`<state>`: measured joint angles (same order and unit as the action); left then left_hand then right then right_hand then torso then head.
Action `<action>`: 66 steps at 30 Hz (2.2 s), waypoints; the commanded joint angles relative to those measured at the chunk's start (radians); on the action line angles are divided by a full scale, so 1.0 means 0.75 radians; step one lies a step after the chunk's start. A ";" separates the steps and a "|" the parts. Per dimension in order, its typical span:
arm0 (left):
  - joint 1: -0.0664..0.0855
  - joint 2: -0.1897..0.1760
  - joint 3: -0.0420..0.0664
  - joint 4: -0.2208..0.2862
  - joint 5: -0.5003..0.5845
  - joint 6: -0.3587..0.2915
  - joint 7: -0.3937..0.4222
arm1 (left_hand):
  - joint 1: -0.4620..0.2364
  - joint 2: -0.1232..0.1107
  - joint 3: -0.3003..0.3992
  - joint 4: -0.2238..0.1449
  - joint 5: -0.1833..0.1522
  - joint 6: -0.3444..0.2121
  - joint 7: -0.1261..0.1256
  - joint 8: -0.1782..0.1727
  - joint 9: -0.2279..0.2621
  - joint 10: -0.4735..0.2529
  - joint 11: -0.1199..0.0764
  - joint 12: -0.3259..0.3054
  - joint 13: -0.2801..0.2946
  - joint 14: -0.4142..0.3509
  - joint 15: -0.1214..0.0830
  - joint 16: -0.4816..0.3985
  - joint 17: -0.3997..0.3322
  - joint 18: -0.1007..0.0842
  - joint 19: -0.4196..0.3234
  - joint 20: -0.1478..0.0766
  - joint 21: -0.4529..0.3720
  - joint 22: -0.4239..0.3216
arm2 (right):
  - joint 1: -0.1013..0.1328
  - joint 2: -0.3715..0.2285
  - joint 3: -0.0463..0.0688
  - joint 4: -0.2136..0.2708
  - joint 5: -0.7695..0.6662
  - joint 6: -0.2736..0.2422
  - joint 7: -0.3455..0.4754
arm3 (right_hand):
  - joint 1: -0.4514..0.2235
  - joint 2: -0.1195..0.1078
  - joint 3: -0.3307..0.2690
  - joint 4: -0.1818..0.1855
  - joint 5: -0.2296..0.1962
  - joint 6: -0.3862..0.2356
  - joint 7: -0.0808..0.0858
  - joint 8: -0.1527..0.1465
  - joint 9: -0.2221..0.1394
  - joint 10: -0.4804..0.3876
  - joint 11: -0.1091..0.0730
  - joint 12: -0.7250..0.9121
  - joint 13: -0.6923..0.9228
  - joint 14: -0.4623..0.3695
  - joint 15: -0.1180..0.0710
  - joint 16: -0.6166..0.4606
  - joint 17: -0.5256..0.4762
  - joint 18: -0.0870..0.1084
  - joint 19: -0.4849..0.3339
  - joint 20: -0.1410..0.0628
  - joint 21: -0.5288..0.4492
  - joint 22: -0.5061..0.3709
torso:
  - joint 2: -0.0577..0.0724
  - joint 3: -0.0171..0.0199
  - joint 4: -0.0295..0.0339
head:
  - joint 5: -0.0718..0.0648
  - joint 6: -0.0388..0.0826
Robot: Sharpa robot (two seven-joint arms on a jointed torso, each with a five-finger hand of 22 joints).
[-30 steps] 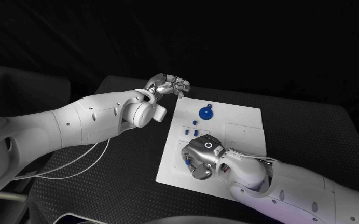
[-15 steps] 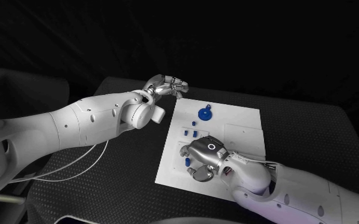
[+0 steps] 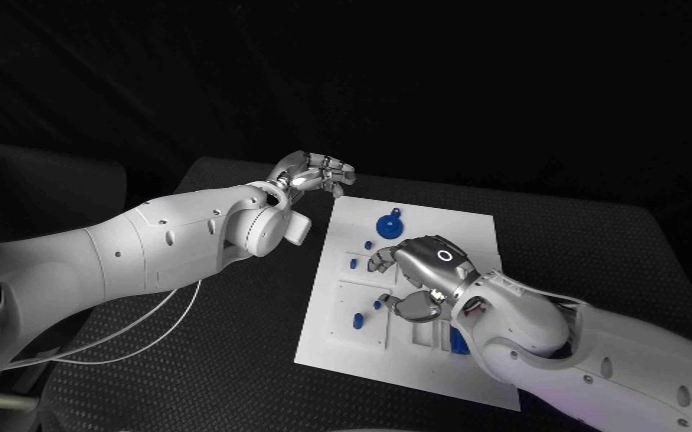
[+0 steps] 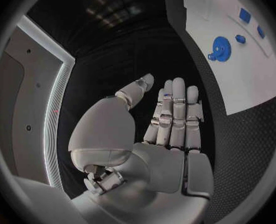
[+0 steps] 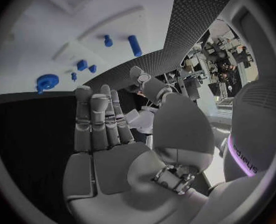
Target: Assemble the parts on the task board
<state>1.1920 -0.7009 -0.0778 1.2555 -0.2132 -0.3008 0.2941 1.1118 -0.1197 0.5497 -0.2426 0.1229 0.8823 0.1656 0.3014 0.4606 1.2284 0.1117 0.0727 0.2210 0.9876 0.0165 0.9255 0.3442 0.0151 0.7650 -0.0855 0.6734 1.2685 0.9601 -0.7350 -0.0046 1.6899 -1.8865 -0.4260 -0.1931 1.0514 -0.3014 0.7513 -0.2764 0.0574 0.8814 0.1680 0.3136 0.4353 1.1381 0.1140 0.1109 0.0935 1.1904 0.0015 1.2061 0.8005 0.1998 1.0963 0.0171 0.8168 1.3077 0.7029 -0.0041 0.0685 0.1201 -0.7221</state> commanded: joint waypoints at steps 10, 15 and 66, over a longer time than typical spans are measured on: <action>0.001 0.008 0.000 -0.016 0.010 0.017 0.011 | -0.011 0.005 -0.005 0.001 0.005 -0.012 0.000 0.004 0.001 -0.009 -0.004 0.000 0.002 0.007 -0.002 -0.006 0.003 0.017 0.010 0.003 -0.006 0.002 | 0.135 -0.216 0.041 0.054 0.633 0.195 -0.070 | 0.016 0.004 0.076 0.080 0.010 0.050 -0.020 0.029 0.005 0.237 -0.089 0.145 0.077 0.054 -0.087 0.010 -0.008 0.083 0.065 -0.028 0.020 0.025 | -0.005 0.0049 -0.0101 | -0.084 0.036; 0.001 0.010 0.000 -0.021 0.011 0.018 0.010 | -0.012 0.006 -0.006 0.002 0.005 -0.011 0.000 0.004 0.001 -0.009 -0.004 0.000 0.002 0.008 -0.002 -0.007 0.003 0.017 0.010 0.003 -0.006 0.003 | 0.157 -0.270 0.040 0.003 0.811 0.342 -0.178 | -0.035 -0.002 -0.015 0.100 -0.006 0.063 -0.064 0.035 0.011 0.387 -0.135 0.371 0.251 0.073 -0.137 0.019 0.000 0.083 0.085 -0.037 0.031 0.023 | -0.011 0.0055 -0.0159 | -0.120 0.036; -0.004 -0.009 -0.001 0.015 0.016 0.023 0.005 | -0.028 0.005 -0.012 0.013 0.005 -0.011 0.000 0.006 0.001 -0.010 -0.004 0.000 0.003 0.008 -0.001 -0.011 0.008 0.016 0.011 0.004 -0.010 0.007 | 0.131 -0.266 -0.186 0.009 1.014 0.488 -0.539 | -0.361 0.048 -0.008 0.368 -0.011 0.072 -0.086 0.066 0.145 0.089 -0.164 1.516 1.321 0.130 -0.157 0.188 0.201 0.083 0.191 -0.117 0.181 0.028 | -0.016 0.0020 -0.0242 | -0.180 -0.020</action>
<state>1.1885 -0.7077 -0.0794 1.2634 -0.2065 -0.2973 0.2932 1.0998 -0.1158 0.5433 -0.2363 0.1229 0.8823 0.1656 0.3014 0.4606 1.2288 0.1113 0.0727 0.2221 0.9876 0.0166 0.9215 0.3487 0.0150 0.7685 -0.0820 0.6697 1.2720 1.0640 -0.9382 -0.1411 1.6994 -1.1279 -0.0609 -0.5936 0.7924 -0.2656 0.7438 -0.0054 0.0465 0.9369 0.0963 0.3705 0.5497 1.2030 -0.0091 1.2498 1.0844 1.2882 -0.1143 1.3457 0.9500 0.2352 1.2287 -0.0519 0.9473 1.3077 0.6915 -0.0025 0.0514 -0.0159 -0.7354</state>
